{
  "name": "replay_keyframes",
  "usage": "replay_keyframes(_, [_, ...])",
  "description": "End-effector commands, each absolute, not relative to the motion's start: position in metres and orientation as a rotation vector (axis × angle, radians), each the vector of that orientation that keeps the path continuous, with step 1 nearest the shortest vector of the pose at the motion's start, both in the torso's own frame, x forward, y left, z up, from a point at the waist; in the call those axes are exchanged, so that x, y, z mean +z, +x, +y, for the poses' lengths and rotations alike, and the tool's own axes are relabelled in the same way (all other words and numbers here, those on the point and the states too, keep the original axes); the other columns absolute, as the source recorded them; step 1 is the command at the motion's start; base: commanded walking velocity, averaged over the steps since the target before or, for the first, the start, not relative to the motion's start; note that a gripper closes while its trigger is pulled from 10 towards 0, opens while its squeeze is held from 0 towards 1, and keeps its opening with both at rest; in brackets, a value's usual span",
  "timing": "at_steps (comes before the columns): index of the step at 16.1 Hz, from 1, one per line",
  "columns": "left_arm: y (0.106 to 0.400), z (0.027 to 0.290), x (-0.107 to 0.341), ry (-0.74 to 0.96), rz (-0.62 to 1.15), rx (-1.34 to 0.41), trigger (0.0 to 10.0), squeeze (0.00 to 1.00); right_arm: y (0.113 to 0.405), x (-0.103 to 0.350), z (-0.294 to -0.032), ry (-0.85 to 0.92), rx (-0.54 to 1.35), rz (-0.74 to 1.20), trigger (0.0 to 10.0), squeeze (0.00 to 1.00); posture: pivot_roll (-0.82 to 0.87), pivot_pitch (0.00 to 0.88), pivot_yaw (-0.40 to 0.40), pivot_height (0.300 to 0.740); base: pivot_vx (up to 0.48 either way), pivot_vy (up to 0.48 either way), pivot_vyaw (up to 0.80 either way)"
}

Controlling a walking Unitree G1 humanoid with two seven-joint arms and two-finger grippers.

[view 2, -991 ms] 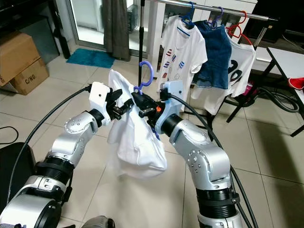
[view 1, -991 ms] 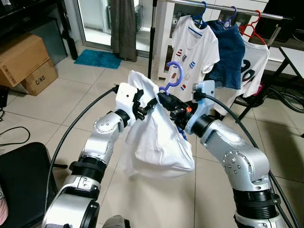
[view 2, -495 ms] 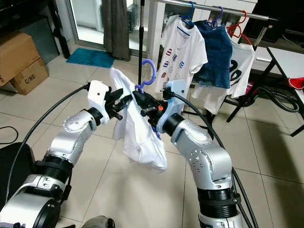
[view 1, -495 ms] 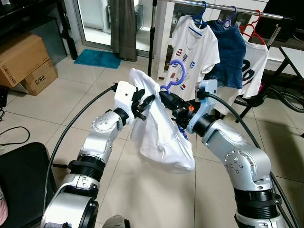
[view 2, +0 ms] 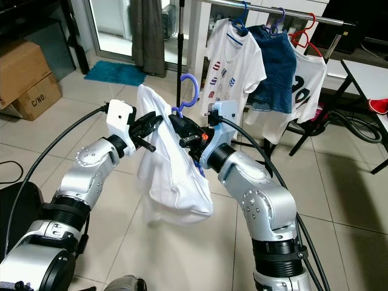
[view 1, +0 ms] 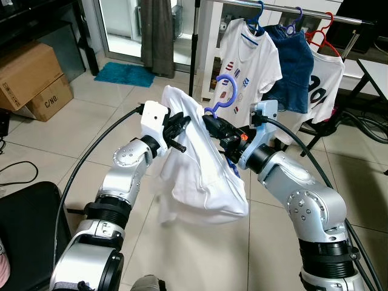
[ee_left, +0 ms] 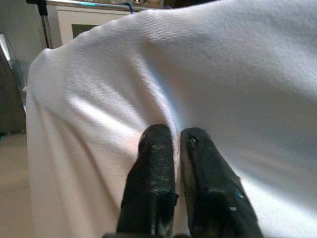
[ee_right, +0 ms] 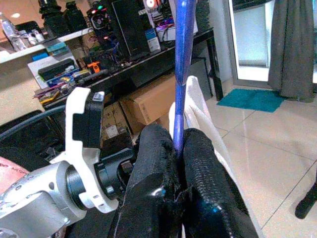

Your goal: Hang hanger

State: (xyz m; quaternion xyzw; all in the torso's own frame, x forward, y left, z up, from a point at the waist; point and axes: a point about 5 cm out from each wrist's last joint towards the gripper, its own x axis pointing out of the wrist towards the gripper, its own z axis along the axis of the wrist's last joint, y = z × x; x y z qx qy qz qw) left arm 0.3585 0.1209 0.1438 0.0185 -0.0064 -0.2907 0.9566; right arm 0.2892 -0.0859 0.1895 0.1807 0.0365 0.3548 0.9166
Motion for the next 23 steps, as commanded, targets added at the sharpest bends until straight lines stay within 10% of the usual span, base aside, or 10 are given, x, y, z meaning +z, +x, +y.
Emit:
replay_keyframes(1, [0.358,0.12,0.148,0.026,-0.041,-0.596,0.0,0.0,0.29,0.209,-0.086,0.37,0.759,-0.006,0.0,0.0,-0.06,0.0,-0.047,0.74,0.0,0.0,0.0])
replay_keyframes(12, [0.342,0.143,0.161,-0.025,-0.181,-0.506,0.0,0.0,0.321,0.173,-0.144,0.211,0.275,0.158,0.0,0.0,-0.05,0.0,-0.074,0.74,0.0,0.0,0.0])
replay_keyframes(23, [0.308,0.102,0.128,0.021,0.008,-0.808,0.0,0.0,0.338,0.205,-0.163,0.331,-0.025,-0.1,0.0,0.0,-0.06,0.0,-0.081,0.74,0.0,0.0,0.0])
